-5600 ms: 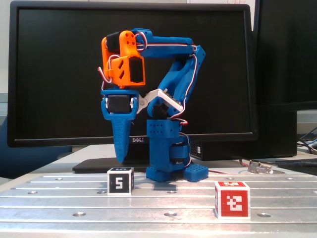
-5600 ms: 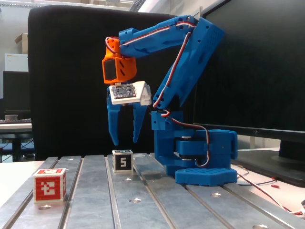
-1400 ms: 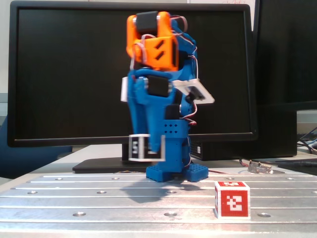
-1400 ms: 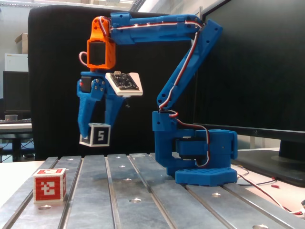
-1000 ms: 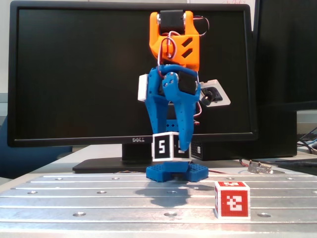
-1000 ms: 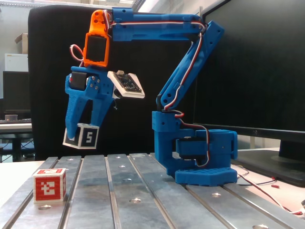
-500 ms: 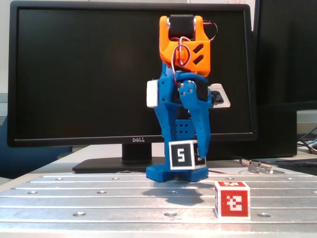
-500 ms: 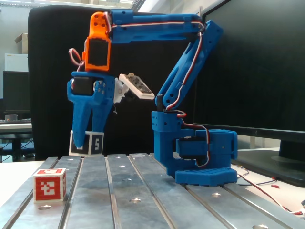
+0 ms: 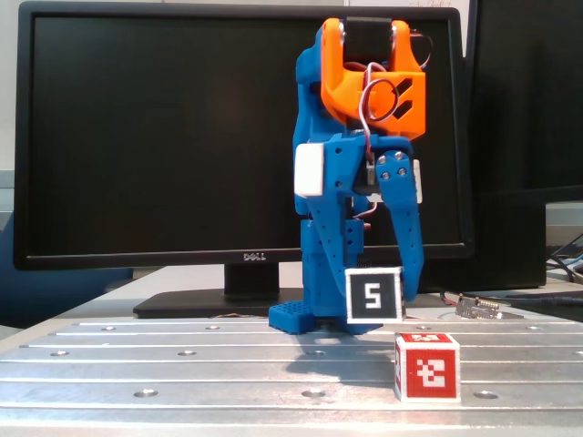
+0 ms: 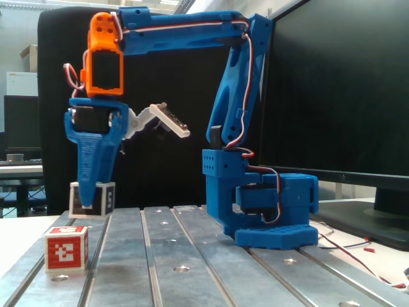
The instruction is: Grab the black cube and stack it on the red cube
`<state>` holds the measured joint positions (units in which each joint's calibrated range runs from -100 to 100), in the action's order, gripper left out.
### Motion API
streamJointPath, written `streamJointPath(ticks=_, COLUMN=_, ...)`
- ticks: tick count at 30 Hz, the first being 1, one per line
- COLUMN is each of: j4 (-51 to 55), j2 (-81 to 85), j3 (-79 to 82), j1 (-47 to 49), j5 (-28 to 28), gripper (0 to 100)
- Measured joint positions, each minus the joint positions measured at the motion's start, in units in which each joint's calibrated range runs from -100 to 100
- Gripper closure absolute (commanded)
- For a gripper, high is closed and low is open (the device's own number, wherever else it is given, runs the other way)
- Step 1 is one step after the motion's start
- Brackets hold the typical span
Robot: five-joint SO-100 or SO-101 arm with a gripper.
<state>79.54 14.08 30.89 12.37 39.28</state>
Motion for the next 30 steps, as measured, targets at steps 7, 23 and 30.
streamJointPath(ticks=7, j4=0.77, j2=-0.51, j3=-1.54, j1=4.37, j5=0.0, gripper=83)
streamJointPath(ticks=23, j4=0.77, j2=-6.51, j3=-8.15, j1=6.44, j5=3.67, gripper=82)
streamJointPath(ticks=30, j4=0.77, j2=-9.22, j3=-10.6, j1=4.67, j5=3.67, gripper=82)
